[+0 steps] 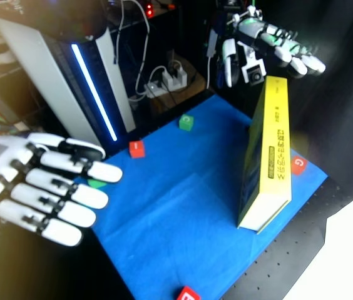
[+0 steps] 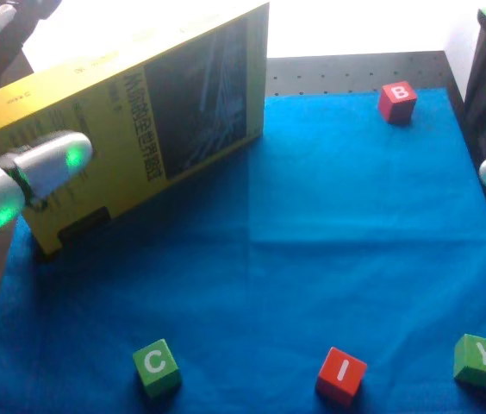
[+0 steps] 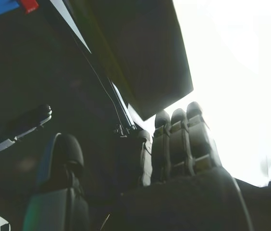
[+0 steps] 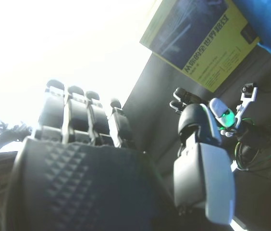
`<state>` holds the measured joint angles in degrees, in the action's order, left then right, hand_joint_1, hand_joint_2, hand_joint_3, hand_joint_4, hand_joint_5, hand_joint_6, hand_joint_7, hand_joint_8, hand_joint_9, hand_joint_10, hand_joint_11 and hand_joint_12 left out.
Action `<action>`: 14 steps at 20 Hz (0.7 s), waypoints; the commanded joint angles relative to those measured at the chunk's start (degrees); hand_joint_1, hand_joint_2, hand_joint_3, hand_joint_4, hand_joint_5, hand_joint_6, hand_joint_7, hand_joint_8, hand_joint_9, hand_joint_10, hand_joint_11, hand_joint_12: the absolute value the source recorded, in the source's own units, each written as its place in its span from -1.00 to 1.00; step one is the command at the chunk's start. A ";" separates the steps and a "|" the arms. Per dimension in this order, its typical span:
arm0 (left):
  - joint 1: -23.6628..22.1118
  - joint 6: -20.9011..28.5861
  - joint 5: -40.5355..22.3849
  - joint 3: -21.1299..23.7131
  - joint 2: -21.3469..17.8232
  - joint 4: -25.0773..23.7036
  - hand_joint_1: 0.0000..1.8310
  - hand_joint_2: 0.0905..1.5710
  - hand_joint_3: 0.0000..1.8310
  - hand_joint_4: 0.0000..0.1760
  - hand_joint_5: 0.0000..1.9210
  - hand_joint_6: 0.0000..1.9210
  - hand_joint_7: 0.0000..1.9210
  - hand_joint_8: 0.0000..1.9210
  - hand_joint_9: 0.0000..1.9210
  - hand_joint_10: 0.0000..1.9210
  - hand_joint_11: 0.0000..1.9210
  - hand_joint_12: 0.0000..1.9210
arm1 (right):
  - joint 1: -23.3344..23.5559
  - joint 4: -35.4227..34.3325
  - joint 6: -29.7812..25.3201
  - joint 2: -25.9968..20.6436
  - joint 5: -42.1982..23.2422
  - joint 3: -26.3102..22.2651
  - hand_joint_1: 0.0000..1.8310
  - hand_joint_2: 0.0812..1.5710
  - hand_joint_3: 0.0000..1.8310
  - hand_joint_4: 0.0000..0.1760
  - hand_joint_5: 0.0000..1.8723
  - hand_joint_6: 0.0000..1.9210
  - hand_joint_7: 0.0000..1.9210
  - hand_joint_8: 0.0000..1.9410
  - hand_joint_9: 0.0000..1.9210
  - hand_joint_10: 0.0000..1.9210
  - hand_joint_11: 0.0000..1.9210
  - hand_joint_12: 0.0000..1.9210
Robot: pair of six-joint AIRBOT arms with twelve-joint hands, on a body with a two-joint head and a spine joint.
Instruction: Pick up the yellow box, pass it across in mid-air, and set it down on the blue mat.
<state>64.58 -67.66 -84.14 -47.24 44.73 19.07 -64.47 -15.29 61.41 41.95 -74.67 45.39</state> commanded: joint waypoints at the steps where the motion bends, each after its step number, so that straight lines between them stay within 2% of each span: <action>1: -0.45 0.27 -7.05 -0.20 0.13 -0.84 -0.64 0.65 -1.00 0.66 -1.00 -1.00 -1.00 -1.00 -1.00 -1.00 -1.00 -0.71 | 0.38 0.36 -0.22 0.07 -7.22 0.27 -0.67 0.62 -0.99 -0.60 -1.00 -1.00 -1.00 -1.00 -1.00 -1.00 -1.00 -1.00; 2: -0.45 0.27 -7.05 -0.20 0.13 -0.84 -0.64 0.64 -1.00 0.74 -1.00 -1.00 -1.00 -1.00 -1.00 -1.00 -1.00 -0.94 | 0.36 0.36 -0.23 0.06 -7.22 0.27 -0.67 0.62 -0.99 -0.62 -1.00 -1.00 -1.00 -1.00 -1.00 -1.00 -1.00 -1.00; 3: -0.45 0.27 -7.05 -0.20 0.12 -0.83 -0.63 0.63 -1.00 0.85 -1.00 -1.00 -1.00 -1.00 -1.00 -1.00 -1.00 -0.99 | 0.34 0.36 -0.23 0.06 -7.22 0.27 -0.66 0.62 -0.99 -0.71 -1.00 -1.00 -1.00 -1.00 -1.00 -1.00 -1.00 -1.00; 4: -0.44 0.27 -7.12 -0.20 0.09 -0.83 -0.62 0.61 -1.00 0.89 -1.00 -1.00 -1.00 -1.00 -1.00 -1.00 -1.00 -1.00 | 0.32 0.35 -0.23 0.06 -7.23 0.27 -0.69 0.63 -0.99 -0.78 -1.00 -1.00 -1.00 -1.00 -1.00 -1.00 -1.00 -1.00; 5: -0.43 0.26 -7.25 -0.20 0.07 -0.83 -0.61 0.59 -1.00 0.98 -1.00 -1.00 -1.00 -1.00 -1.00 -1.00 -1.00 -1.00 | 0.30 0.32 -0.23 0.05 -7.23 0.27 -0.71 0.63 -0.99 -0.78 -1.00 -1.00 -1.00 -1.00 -1.00 -1.00 -1.00 -1.00; 6: -0.41 0.25 -7.68 -0.17 0.05 -0.84 -0.58 0.56 -1.00 1.00 -1.00 -1.00 -1.00 -1.00 -1.00 -1.00 -1.00 -1.00 | 0.20 0.20 -0.23 0.03 -7.24 0.26 -0.72 0.62 -0.99 -0.70 -1.00 -1.00 -1.00 -1.00 -1.00 -1.00 -1.00 -1.00; 7: -0.36 0.25 -7.85 -0.15 0.05 -0.83 -0.57 0.53 -1.00 1.00 -1.00 -1.00 -1.00 -1.00 -1.00 -1.00 -1.00 -1.00 | 0.15 0.15 -0.23 0.02 -7.24 0.25 -0.72 0.62 -0.99 -0.74 -1.00 -1.00 -1.00 -1.00 -1.00 -1.00 -1.00 -1.00; 8: -0.31 0.24 -7.95 -0.14 0.04 -0.72 -0.56 0.48 -1.00 1.00 -1.00 -1.00 -1.00 -1.00 -1.00 -1.00 -1.00 -1.00 | 0.09 0.10 -0.24 0.02 -7.24 0.24 -0.72 0.62 -1.00 -0.66 -1.00 -1.00 -1.00 -1.00 -1.00 -1.00 -1.00 -1.00; 9: -0.31 0.23 -7.90 -0.14 0.05 -0.58 -0.48 0.44 -1.00 1.00 -1.00 -1.00 -1.00 -1.00 -1.00 -1.00 -1.00 -1.00 | 0.06 0.04 -0.27 0.02 -7.24 0.23 -0.71 0.61 -1.00 -0.49 -1.00 -1.00 -1.00 -1.00 -1.00 -1.00 -1.00 -1.00; 11: -0.31 0.20 -7.23 -0.27 0.12 0.19 -0.44 0.41 -1.00 1.00 -1.00 -1.00 -1.00 -1.00 -1.00 -1.00 -1.00 -1.00 | 0.04 0.00 -0.35 0.03 -7.24 0.22 -0.69 0.60 -1.00 -0.39 -1.00 -1.00 -1.00 -1.00 -1.00 -1.00 -1.00 -1.00; 12: -0.31 0.19 -6.81 -0.39 0.15 0.54 -0.40 0.40 -1.00 1.00 -1.00 -1.00 -1.00 -1.00 -1.00 -1.00 -1.00 -1.00 | 0.04 -0.01 -0.36 0.03 -7.24 0.22 -0.68 0.62 -1.00 -0.54 -1.00 -1.00 -1.00 -1.00 -1.00 -1.00 -1.00 -1.00; 14: -0.32 0.19 -5.72 -0.81 0.43 1.36 -0.32 0.40 -1.00 1.00 -1.00 -1.00 -1.00 -1.00 -1.00 -1.00 -1.00 -1.00 | 0.04 -0.04 -0.40 0.03 -7.24 0.22 -0.71 0.62 -1.00 -0.58 -1.00 -1.00 -1.00 -1.00 -1.00 -1.00 -1.00 -1.00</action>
<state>64.58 -67.68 -83.35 -47.99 45.08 21.04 -64.58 -15.46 61.36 41.93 -74.72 45.39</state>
